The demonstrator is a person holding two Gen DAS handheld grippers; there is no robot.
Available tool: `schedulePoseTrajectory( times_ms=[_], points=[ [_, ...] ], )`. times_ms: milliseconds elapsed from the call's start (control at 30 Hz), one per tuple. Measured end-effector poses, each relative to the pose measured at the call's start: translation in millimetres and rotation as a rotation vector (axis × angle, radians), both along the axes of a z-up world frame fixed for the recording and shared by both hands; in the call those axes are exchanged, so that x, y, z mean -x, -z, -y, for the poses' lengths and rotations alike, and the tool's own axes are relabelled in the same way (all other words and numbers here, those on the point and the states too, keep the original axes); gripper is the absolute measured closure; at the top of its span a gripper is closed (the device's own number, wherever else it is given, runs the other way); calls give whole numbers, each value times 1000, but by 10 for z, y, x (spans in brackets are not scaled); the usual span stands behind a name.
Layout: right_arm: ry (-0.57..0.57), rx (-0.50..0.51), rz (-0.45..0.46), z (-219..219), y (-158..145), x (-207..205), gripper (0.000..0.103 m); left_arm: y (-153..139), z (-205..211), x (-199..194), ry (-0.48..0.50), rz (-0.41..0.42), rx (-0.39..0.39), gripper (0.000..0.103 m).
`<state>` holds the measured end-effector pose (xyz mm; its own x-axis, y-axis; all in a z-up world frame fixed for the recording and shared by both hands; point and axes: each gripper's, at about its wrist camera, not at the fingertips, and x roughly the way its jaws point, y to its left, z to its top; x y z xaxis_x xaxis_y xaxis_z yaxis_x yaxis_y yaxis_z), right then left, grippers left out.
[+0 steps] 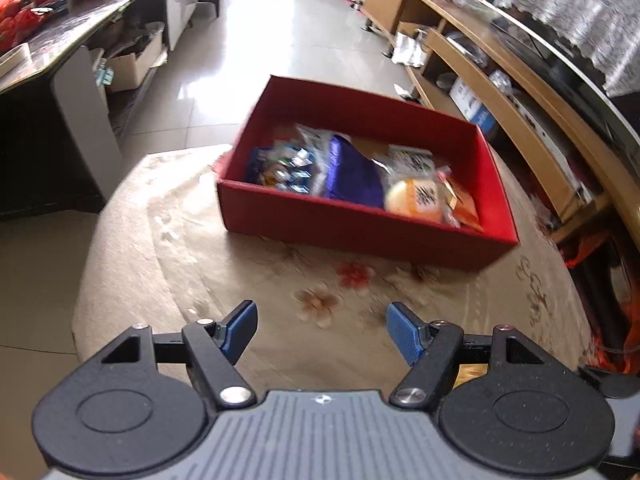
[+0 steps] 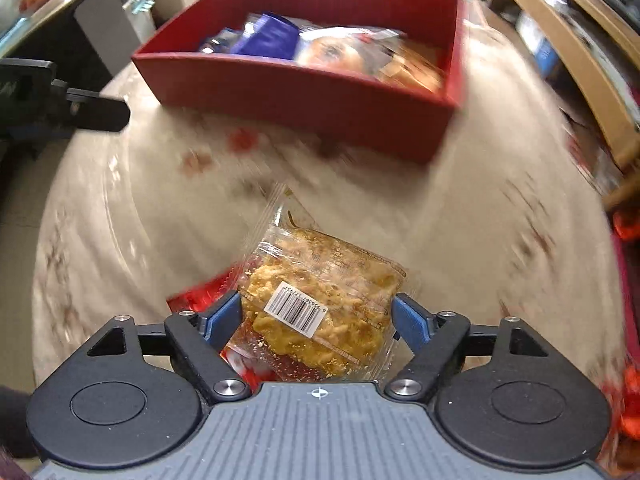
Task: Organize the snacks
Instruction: 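Move back to the table and grasp the clear cracker bag with the right gripper, then grasp the red Trolli packet with the left gripper while the right holds the cracker bag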
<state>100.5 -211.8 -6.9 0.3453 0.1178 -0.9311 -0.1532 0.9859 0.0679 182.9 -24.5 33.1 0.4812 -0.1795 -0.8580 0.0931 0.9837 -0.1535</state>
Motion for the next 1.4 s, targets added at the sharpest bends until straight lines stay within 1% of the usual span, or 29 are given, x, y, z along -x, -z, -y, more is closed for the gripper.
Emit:
schedulePoseTrajectory(
  times_ms=[67, 100, 133, 167, 200, 233, 300, 400, 467, 500, 533, 567, 633, 667, 700, 767, 833, 900, 933, 1000, 1033, 1100, 1133, 1167, 1233, 1300, 1400],
  points=[
    [52, -58, -7, 202, -39, 140, 36, 37, 115, 87, 37, -16, 0, 36],
    [84, -89, -9, 308, -56, 194, 43, 66, 198, 149, 70, -28, 1, 36],
    [101, -94, -6, 373, -61, 227, 43, 96, 274, 209, 100, -37, -3, 36],
    [113, -79, -7, 425, -48, 245, 43, 127, 348, 264, 128, -46, -12, 35],
    [104, -61, -20, 451, -23, 265, 39, 163, 427, 317, 155, -55, -26, 35],
    [89, -59, -39, 467, -3, 281, 31, 196, 496, 370, 174, -61, -42, 35],
    [44, -68, -63, 444, 7, 351, 24, 244, 565, 457, 194, -69, -55, 35],
    [8, -30, -43, 447, -39, 513, 20, 296, 600, 497, 191, -89, -55, 35],
    [-4, 46, 0, 465, -70, 556, 20, 312, 585, 486, 183, -106, -44, 35],
    [-38, 85, 22, 439, -94, 567, 20, 323, 568, 493, 177, -113, -33, 35],
    [-100, 125, 39, 395, -113, 577, 20, 331, 552, 489, 174, -119, -25, 35],
    [-195, 190, 53, 331, -130, 588, 19, 331, 536, 489, 173, -123, -18, 35],
    [-354, 329, 79, 223, -138, 605, 11, 328, 510, 496, 177, -126, -10, 35],
    [-440, 390, 91, 159, -138, 600, 10, 344, 513, 502, 182, -129, -10, 35],
    [-507, 414, 95, 109, -147, 574, 10, 362, 514, 504, 189, -134, -11, 35],
    [-614, 391, 100, 4, -169, 476, 8, 393, 530, 504, 210, -149, -6, 35],
    [-679, 385, 102, -95, -114, 348, 3, 425, 546, 514, 230, -164, -2, 35],
    [-738, 391, 74, -157, 26, 202, 3, 463, 558, 537, 238, -176, -8, 35],
    [-748, 396, 55, -198, 121, 146, 3, 479, 556, 545, 239, -183, -11, 35],
    [-727, 387, 22, -184, 294, 20, 4, 516, 548, 545, 234, -197, -10, 35],
    [-689, 367, 21, -158, 342, -27, 4, 533, 541, 540, 229, -205, -7, 35],
    [-572, 282, 15, -7, 341, -69, 5, 576, 525, 522, 212, -222, 3, 35],
    [-494, 234, 10, 87, 330, -68, 10, 593, 523, 517, 200, -231, 8, 35],
    [-414, 201, 2, 172, 326, -57, 13, 610, 524, 513, 187, -239, 12, 35],
    [-296, 176, -3, 246, 313, 13, 16, 629, 531, 520, 154, -255, 22, 35],
    [-231, 164, -4, 315, 295, 107, 19, 621, 539, 564, 129, -255, 32, 35],
    [-128, 100, 0, 420, 212, 246, 21, 583, 550, 689, 133, -245, 39, 35]
  ],
)
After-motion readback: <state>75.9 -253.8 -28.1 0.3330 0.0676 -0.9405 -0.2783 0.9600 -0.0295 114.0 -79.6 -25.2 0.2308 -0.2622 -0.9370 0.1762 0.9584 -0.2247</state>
